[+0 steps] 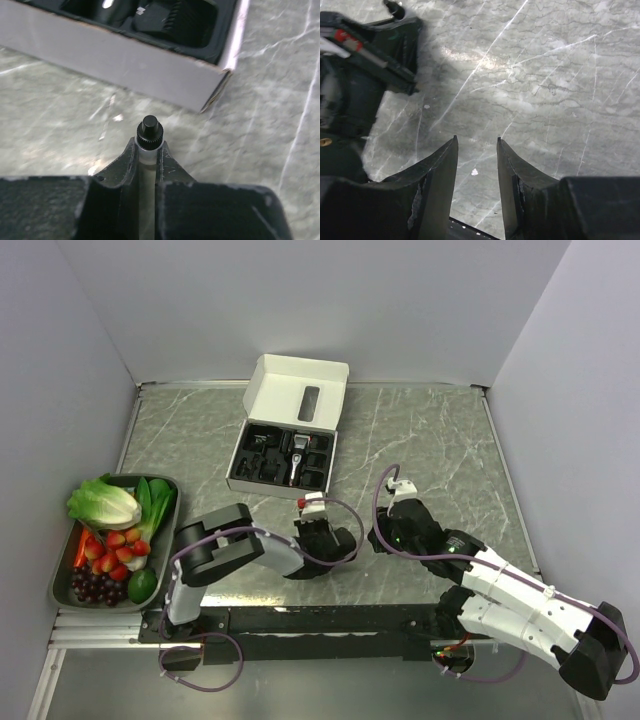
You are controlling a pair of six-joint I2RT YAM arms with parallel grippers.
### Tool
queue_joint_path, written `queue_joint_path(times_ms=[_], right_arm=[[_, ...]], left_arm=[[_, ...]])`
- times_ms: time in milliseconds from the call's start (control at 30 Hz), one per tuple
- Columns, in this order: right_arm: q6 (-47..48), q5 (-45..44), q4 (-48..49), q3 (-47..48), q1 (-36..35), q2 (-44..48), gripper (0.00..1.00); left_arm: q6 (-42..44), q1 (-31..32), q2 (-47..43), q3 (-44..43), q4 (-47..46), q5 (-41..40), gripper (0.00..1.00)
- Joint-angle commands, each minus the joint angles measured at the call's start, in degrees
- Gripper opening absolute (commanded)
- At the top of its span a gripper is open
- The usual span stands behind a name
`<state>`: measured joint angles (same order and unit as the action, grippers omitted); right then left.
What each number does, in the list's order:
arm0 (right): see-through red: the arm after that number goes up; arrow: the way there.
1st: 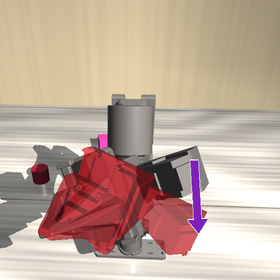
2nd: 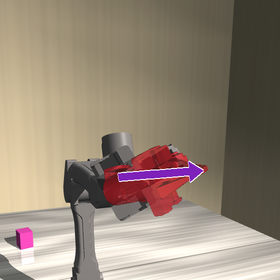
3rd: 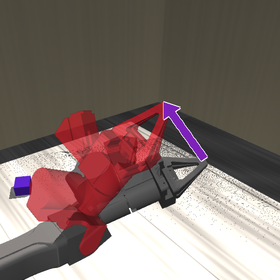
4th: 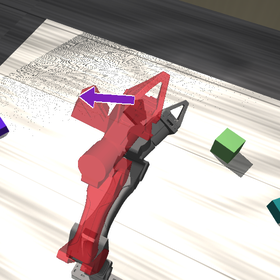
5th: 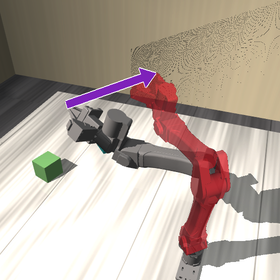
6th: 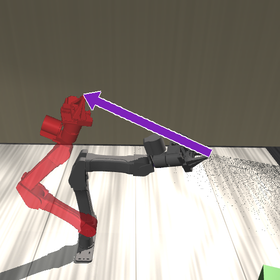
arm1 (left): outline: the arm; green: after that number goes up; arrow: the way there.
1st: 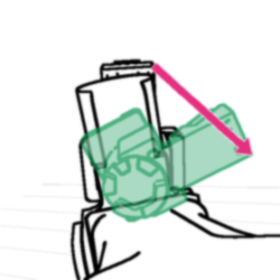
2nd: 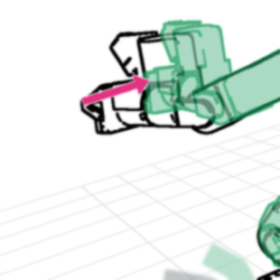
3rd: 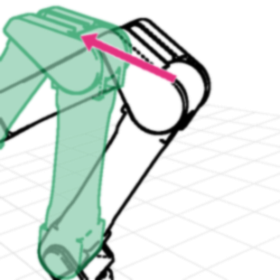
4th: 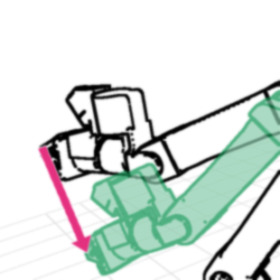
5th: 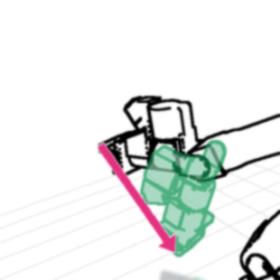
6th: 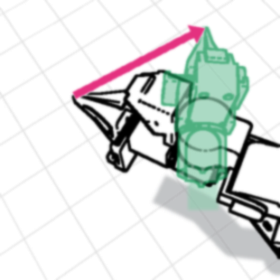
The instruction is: Sort the hair-cutting tools
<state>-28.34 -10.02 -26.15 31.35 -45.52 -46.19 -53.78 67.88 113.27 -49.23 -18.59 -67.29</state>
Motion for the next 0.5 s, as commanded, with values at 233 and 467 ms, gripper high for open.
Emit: queue_joint_path(times_ms=[233, 467], right_arm=[[-1.19, 0.88, 3.04, -1.82, -0.45, 0.93, 0.45], [-1.02, 1.23, 2.69, -2.0, -0.54, 1.11, 0.45]], left_arm=[[-0.8, 1.73, -11.93, 2.3, 15.85, 8.83, 0.01], [-0.28, 2.44, -22.12, 1.15, 24.3, 15.25, 0.01]])
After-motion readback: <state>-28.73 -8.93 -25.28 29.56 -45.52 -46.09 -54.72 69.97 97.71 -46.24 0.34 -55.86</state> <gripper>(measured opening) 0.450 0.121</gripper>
